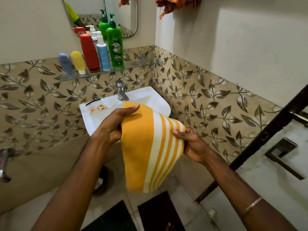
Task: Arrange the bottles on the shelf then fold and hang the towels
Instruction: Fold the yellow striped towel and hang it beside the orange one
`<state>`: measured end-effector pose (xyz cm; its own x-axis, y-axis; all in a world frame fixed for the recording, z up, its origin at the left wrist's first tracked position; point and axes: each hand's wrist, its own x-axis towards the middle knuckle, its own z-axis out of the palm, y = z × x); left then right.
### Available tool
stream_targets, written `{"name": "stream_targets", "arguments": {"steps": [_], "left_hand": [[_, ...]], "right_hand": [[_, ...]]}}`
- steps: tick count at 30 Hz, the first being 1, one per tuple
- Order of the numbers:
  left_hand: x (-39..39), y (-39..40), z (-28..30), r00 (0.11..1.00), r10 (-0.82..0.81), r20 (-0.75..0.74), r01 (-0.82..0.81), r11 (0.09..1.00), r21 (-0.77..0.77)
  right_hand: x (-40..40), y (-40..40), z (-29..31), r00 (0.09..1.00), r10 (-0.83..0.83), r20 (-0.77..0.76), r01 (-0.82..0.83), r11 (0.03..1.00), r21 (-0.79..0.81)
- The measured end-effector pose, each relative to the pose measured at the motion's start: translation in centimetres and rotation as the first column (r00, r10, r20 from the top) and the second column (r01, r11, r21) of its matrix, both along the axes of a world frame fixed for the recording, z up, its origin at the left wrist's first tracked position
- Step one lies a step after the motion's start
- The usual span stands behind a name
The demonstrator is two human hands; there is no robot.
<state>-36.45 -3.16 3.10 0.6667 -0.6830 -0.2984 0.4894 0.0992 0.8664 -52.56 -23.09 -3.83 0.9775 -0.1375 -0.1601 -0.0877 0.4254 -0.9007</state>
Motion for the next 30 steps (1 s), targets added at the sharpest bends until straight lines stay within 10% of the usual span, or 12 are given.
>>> {"name": "stream_targets", "arguments": {"steps": [6,20,30], "left_hand": [[-1.0,1.1,-4.4,0.980,-0.155,-0.122,0.128,0.970,-0.207],[-3.3,-2.3,-3.6,0.920,-0.276,0.277,0.310,0.947,-0.086],[0.1,-2.0,-0.9,0.852,-0.415,0.320,0.309,0.891,0.333]], "right_hand": [[0.9,-0.3,3.3,0.985,-0.170,0.013,0.170,0.985,0.029],[-3.4,-3.9,2.6,0.981,-0.187,-0.048,0.191,0.975,0.111],[-3.7,-2.8,2.0,0.939,-0.342,0.013,0.316,0.850,-0.423]]}}
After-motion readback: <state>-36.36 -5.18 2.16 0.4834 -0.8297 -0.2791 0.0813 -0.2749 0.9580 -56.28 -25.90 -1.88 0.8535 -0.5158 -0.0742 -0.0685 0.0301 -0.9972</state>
